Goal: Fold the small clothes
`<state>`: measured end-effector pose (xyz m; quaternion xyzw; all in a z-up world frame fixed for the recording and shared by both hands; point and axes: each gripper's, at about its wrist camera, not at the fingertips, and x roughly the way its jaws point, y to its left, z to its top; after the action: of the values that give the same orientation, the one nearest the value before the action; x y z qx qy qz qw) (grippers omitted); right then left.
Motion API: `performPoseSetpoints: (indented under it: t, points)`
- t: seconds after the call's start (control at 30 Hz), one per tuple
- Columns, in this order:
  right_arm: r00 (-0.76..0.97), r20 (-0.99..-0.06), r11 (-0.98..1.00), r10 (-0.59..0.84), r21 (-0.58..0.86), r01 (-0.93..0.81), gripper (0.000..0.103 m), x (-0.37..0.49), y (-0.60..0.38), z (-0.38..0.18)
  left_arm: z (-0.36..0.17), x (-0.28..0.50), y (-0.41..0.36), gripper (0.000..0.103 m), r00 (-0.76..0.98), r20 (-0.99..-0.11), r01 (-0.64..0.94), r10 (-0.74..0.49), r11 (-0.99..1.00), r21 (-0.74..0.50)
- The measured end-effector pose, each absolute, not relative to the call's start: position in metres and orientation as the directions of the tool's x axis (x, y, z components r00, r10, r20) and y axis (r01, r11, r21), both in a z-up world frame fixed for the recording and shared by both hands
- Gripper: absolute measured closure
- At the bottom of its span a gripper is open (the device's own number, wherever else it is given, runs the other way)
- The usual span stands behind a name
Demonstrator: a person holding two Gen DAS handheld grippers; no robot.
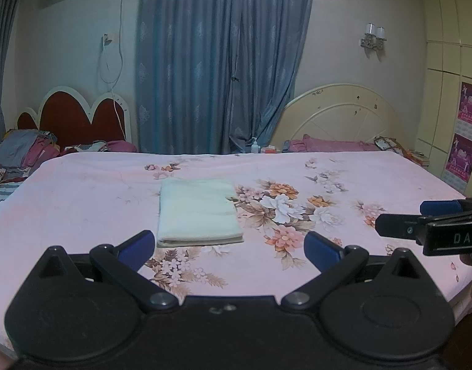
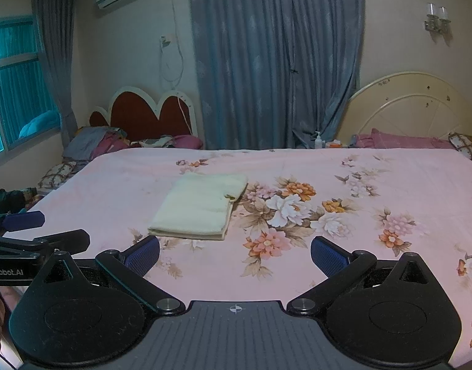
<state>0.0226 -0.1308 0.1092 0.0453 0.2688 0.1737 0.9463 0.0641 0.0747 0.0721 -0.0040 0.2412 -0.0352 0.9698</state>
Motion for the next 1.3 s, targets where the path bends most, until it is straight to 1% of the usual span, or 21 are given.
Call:
performPoseSetpoints:
  t: [1.3]
  points:
    - [0.779, -0.518, 0.934, 0.355, 0.167, -0.314, 0.0, 0.033, -0.128, 0.105, 0.066, 0.08, 0.086, 0.001, 0.878, -0.473, 0.067, -0.075, 0.997, -0.034]
